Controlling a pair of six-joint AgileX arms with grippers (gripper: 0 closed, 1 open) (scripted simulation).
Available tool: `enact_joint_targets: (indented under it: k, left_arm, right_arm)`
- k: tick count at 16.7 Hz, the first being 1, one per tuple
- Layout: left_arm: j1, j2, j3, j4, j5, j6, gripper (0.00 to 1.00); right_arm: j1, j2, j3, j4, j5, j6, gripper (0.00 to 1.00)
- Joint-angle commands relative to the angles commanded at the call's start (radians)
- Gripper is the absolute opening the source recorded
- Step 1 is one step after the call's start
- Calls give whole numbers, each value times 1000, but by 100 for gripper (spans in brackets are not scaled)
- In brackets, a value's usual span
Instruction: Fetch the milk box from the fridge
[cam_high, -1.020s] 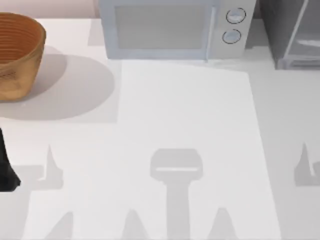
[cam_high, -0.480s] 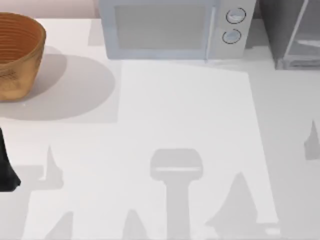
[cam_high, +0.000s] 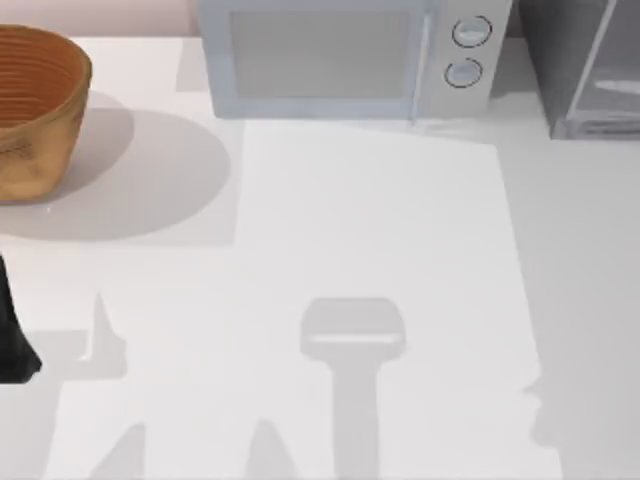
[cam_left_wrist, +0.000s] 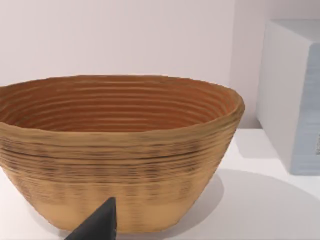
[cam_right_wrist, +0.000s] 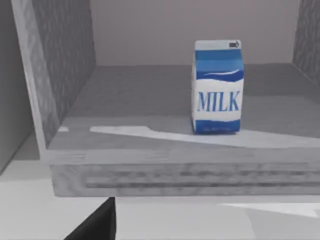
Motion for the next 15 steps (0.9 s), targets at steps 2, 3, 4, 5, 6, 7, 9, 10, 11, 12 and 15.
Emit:
enact_joint_targets:
  k: [2,3,4,5,6,7,9,10,11,12,15]
  left_arm:
    - [0,0,0,0,0,0,100]
    - [0,0,0,0,0,0,100]
    - [0,0,0,0,0,0,100]
    - [0,0,0,0,0,0,100]
    - [0,0,0,0,0,0,100]
    - [0,0,0,0,0,0,100]
    - [0,0,0,0,0,0,100]
    - [0,0,0,0,0,0,100]
    - [0,0,0,0,0,0,100]
    - [0,0,0,0,0,0,100]
    - [0,0,0,0,0,0,100]
  right_arm:
    - [-33,102,16,106,-31,0,100]
    - [-46,142,22,146,-43,0,100]
    - [-56,171,28,176,-52,0,100]
    - [-62,190,31,195,-57,0,100]
    - [-65,198,33,203,-60,0,100]
    - [-65,198,33,203,-60,0,100]
    - [-65,198,33,203,-60,0,100]
    - [-60,196,29,201,-58,-1,100]
    - [-59,198,31,200,-58,-1,100]
    - [-54,209,43,196,-55,-1,100]
    - [-19,292,141,169,-25,-2,100]
